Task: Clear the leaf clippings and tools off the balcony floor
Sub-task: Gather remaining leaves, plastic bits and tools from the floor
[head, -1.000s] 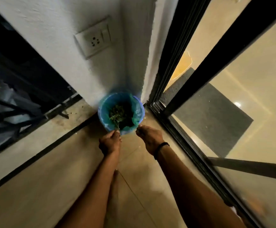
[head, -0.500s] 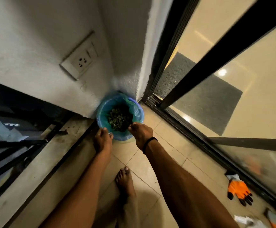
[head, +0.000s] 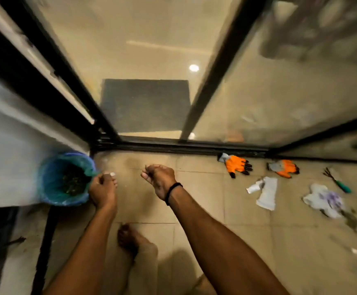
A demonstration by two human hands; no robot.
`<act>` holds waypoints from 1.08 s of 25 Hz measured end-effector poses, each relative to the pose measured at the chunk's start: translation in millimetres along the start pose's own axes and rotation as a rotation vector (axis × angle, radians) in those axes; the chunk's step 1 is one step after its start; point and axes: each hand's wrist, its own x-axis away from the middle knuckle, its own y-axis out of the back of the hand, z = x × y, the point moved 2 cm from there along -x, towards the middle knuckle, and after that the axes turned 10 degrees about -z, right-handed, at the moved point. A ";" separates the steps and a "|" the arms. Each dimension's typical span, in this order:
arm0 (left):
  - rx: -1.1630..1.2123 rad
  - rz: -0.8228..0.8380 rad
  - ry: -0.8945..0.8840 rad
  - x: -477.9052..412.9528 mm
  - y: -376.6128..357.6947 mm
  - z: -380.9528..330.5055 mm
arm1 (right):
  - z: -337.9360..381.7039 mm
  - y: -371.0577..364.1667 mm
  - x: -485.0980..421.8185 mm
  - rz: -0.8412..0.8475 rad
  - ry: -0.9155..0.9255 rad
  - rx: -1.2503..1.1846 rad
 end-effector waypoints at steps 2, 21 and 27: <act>-0.065 0.088 -0.061 67.0 -34.8 0.6 | 28.6 79.0 7.7 -0.066 0.033 -0.098; -0.581 1.105 -0.556 685.3 -349.7 133.8 | 160.9 758.2 80.9 -0.740 0.146 -0.894; -0.762 1.194 -0.713 783.0 -428.0 167.1 | 183.5 887.0 64.6 -0.914 0.110 -0.893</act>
